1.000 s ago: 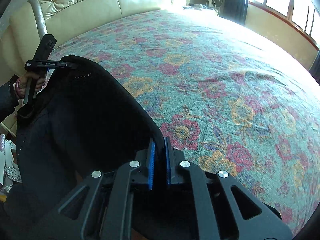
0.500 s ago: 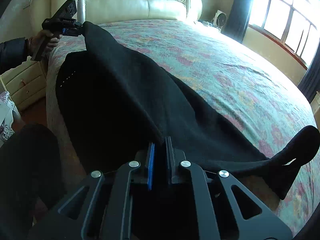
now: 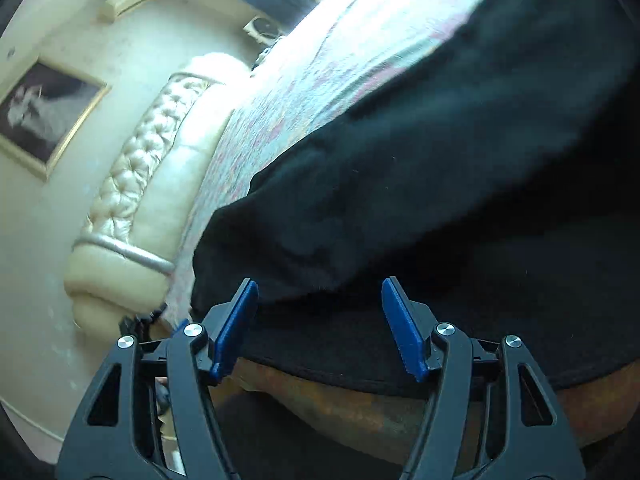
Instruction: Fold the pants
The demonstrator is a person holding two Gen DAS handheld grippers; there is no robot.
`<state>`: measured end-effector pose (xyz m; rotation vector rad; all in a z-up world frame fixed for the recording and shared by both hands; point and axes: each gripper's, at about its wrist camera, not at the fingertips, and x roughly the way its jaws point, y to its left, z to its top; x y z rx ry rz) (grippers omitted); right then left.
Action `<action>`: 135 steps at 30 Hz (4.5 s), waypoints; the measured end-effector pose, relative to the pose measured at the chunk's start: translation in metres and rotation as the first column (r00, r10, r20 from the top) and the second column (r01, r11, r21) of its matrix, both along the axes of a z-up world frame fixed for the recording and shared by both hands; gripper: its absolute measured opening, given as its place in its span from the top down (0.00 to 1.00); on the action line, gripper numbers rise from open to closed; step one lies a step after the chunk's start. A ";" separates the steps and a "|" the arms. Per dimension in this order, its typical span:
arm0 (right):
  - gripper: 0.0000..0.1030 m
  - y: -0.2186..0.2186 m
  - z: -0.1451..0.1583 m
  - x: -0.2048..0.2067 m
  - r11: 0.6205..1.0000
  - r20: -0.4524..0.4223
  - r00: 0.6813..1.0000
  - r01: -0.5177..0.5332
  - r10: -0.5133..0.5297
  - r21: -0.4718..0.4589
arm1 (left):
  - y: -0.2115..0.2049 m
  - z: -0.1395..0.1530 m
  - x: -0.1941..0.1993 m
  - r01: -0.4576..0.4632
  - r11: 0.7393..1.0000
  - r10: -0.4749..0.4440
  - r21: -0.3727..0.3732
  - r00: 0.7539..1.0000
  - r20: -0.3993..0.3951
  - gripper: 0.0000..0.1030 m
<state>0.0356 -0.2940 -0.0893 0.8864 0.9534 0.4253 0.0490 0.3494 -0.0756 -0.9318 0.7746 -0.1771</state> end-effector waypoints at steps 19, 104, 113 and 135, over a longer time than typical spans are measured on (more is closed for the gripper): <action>0.38 0.042 -0.030 0.001 0.944 -0.097 0.994 0.073 -0.044 0.323 | -0.048 -0.022 0.023 -0.178 0.983 0.173 -0.042 0.979 -0.108 0.69; 0.93 0.086 0.008 0.009 0.968 0.036 0.999 0.011 -0.021 0.251 | -0.008 0.003 -0.006 -0.355 0.895 0.357 -0.271 0.933 -0.046 0.84; 0.93 0.086 -0.056 -0.019 0.976 -0.146 0.989 0.010 0.022 0.217 | 0.016 -0.045 -0.042 -0.417 0.881 0.390 -0.222 0.907 -0.156 0.84; 0.75 0.082 -0.066 -0.017 0.962 -0.144 0.989 0.012 0.028 0.274 | -0.062 -0.025 -0.036 -0.249 0.952 0.236 -0.181 0.968 -0.089 0.59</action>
